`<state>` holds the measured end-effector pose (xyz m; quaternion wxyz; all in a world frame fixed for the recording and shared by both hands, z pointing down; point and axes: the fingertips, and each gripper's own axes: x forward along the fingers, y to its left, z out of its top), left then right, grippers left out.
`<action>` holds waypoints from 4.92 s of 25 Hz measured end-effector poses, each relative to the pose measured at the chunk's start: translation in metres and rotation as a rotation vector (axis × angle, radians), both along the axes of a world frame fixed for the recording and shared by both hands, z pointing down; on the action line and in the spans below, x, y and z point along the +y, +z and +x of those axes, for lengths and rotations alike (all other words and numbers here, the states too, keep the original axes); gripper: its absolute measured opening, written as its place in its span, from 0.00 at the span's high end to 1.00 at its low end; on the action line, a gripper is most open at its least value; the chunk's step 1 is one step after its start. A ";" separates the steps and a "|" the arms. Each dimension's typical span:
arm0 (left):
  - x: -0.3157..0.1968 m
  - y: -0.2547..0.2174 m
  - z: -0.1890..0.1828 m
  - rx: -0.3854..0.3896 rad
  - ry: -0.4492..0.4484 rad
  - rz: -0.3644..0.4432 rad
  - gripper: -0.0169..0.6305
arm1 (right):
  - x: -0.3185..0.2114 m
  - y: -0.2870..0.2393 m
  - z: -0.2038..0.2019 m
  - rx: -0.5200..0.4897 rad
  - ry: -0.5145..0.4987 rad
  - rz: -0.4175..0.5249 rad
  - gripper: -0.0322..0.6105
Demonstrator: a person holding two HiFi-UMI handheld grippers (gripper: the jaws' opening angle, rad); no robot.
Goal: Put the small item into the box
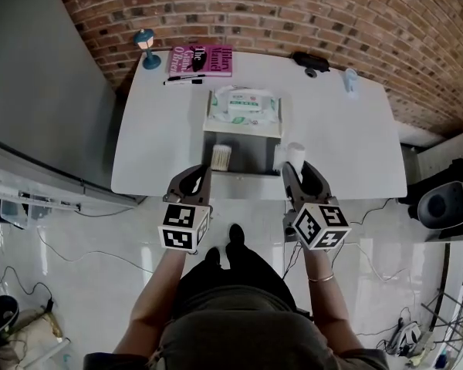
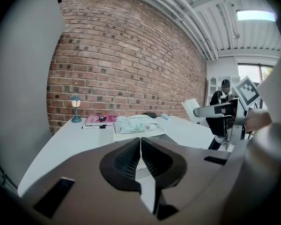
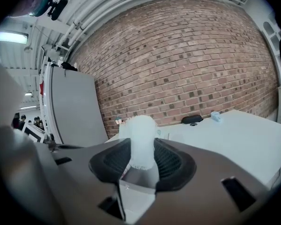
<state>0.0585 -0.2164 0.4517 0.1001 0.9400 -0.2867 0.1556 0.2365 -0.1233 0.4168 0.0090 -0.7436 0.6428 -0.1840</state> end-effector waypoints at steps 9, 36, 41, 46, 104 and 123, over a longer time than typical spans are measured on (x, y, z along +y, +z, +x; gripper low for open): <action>-0.017 0.003 -0.003 -0.007 -0.093 -0.002 0.93 | -0.034 0.011 0.003 0.012 -0.120 -0.033 0.71; -0.023 0.021 -0.062 -0.020 -0.369 -0.059 0.93 | -0.082 0.075 -0.024 0.167 -0.488 -0.285 0.71; -0.020 0.024 -0.070 -0.020 -0.397 -0.066 0.93 | -0.085 0.093 -0.023 0.210 -0.530 -0.359 0.71; -0.015 0.024 -0.075 -0.020 -0.421 -0.072 0.93 | -0.089 0.110 -0.024 0.256 -0.563 -0.435 0.71; 0.011 0.030 -0.110 -0.025 -0.469 -0.093 0.93 | -0.095 0.143 -0.019 0.452 -0.500 -0.642 0.65; 0.000 0.020 -0.072 -0.011 -0.319 -0.064 0.93 | -0.062 0.063 -0.024 0.172 -0.302 -0.299 0.69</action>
